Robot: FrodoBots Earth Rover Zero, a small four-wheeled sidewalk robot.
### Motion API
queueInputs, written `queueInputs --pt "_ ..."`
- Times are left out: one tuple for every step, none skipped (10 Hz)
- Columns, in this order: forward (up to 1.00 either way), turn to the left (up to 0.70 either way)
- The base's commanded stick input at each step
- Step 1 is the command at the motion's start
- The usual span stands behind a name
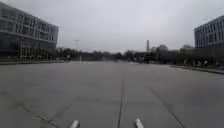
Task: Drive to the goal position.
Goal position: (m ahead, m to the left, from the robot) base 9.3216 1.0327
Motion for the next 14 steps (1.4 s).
queueInputs --pt "1.0 -0.31" --pt "1.0 -0.4" --pt "1.0 -0.4" --pt "1.0 -0.4" --pt "1.0 -0.4" --pt "1.0 -0.4" --pt "1.0 -0.4" --pt "1.0 -0.4" --pt "1.0 -0.27" --pt "1.0 -0.05" --pt "1.0 -0.05" --pt "1.0 -0.05" --pt "1.0 -0.05" --pt "1.0 -0.05"
